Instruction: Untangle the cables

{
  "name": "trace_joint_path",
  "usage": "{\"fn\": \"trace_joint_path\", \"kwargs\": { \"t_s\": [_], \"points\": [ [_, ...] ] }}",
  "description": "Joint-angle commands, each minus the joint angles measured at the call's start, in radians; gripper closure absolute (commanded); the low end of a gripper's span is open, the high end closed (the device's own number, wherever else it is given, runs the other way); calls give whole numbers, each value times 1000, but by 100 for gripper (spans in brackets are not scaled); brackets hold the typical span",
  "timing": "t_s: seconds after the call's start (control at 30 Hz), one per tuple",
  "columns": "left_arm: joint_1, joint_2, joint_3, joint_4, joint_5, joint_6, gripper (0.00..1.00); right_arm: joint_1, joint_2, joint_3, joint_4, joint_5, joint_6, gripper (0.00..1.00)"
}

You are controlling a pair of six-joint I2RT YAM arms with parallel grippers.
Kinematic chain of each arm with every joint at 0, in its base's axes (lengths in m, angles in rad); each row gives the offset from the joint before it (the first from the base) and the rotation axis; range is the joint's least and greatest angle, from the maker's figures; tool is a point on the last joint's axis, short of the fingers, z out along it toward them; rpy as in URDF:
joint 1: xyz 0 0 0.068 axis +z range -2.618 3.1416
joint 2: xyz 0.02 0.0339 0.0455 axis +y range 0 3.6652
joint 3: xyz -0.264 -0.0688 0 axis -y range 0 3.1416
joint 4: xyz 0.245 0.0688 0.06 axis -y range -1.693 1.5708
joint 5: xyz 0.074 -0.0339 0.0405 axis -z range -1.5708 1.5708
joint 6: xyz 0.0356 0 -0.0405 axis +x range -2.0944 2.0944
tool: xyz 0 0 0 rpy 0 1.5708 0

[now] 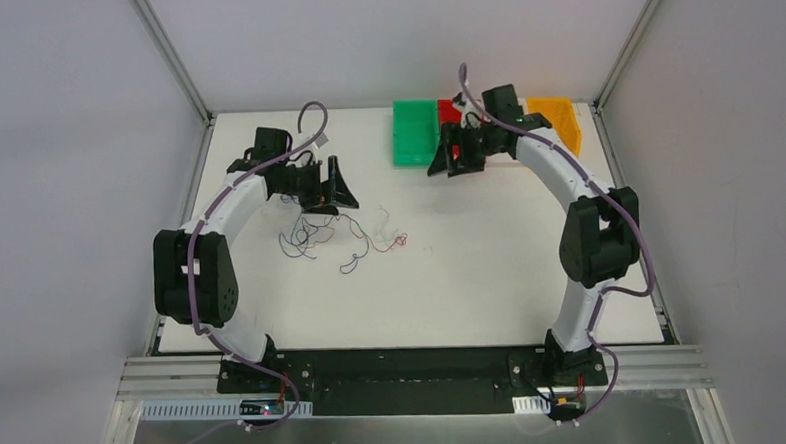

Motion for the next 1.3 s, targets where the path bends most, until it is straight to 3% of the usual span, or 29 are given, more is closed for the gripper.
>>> {"fn": "trace_joint_path", "kwargs": {
  "t_s": [0.0,0.13,0.2,0.3,0.37,0.47,0.8,1.07,1.27],
  "points": [
    [6,-25,-51,-62,69,73,24,132,-48,-125,-159,-184,-107,33],
    [6,17,-57,-64,85,37,39,203,-3,-124,-176,-176,-122,37],
    [6,32,-61,-64,23,14,46,220,15,-115,-163,-171,-110,40],
    [7,52,-58,-62,-110,-27,64,241,23,-115,-105,-148,-79,45],
    [6,68,-72,-29,-99,-59,67,255,34,-109,-79,-132,-60,53],
    [-11,86,-94,34,-15,-32,64,270,59,-102,-64,-123,-31,56],
    [-51,72,-98,53,118,659,38,241,81,-130,-47,-134,21,57],
    [-168,80,-52,-102,16,1216,38,142,87,-121,-62,-181,38,57],
    [-216,145,14,-178,-62,1458,42,79,91,-99,-64,-191,42,57]
  ]
}}
